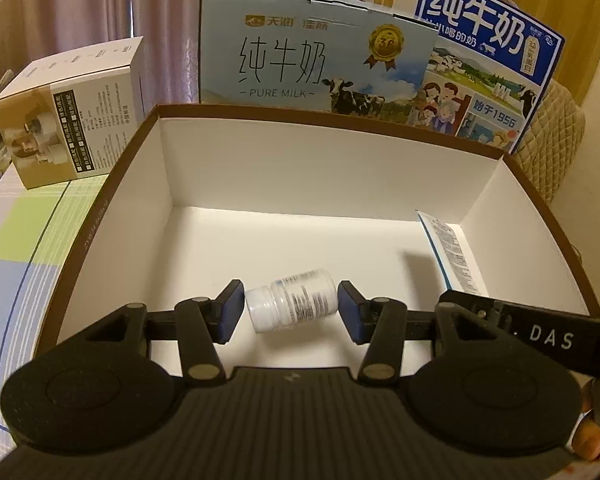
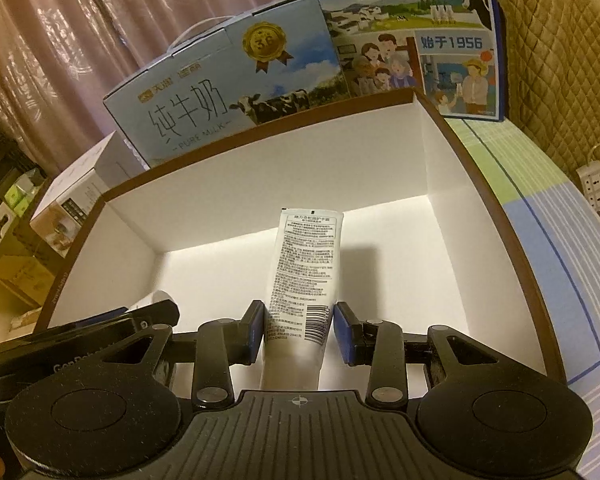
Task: Organize objects
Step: 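Open the right tool to drop the tube while the left tool releases the bottle in the box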
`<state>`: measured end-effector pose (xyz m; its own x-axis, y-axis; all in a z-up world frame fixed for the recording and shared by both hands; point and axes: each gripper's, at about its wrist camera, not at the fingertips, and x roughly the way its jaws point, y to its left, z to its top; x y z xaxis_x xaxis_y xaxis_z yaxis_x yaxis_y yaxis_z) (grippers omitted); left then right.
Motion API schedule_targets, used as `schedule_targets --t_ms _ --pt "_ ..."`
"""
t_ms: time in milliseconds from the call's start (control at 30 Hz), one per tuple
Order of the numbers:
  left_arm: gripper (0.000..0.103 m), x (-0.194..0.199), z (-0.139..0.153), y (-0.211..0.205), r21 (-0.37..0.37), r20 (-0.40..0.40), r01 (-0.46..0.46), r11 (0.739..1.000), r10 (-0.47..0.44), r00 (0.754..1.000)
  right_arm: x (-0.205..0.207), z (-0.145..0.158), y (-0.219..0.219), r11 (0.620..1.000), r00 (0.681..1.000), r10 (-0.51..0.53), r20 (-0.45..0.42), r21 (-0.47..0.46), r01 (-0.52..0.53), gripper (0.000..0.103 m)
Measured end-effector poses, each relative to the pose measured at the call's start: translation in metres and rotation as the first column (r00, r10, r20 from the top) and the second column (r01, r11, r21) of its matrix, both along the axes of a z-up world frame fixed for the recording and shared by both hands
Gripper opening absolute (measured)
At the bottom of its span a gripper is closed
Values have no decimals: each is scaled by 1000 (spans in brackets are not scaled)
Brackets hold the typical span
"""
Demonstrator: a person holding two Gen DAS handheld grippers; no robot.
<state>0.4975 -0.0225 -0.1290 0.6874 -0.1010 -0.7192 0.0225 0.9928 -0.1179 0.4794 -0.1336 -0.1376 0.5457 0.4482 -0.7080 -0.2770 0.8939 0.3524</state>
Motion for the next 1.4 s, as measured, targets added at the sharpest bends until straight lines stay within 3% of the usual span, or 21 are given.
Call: schedule_targets --t_ms 167,800,967,1400 --pt "61 0 2 1 1 4 -4 1000 4 1000 0 1 -2 1000 1000 -9 3 8 9 34" --pt "74 0 2 2 0 -3 8 1000 -8 1000 3 -1 -9 997 998 -57 -2 58 57 37" --pt "77 0 2 3 0 -4 8 1000 -8 1000 3 4 -11 997 998 -54 13 64 53 47" --pt "79 0 1 5 1 -17 10 1000 -10 1000 3 2 -12 997 999 -53 3 48 53 51"
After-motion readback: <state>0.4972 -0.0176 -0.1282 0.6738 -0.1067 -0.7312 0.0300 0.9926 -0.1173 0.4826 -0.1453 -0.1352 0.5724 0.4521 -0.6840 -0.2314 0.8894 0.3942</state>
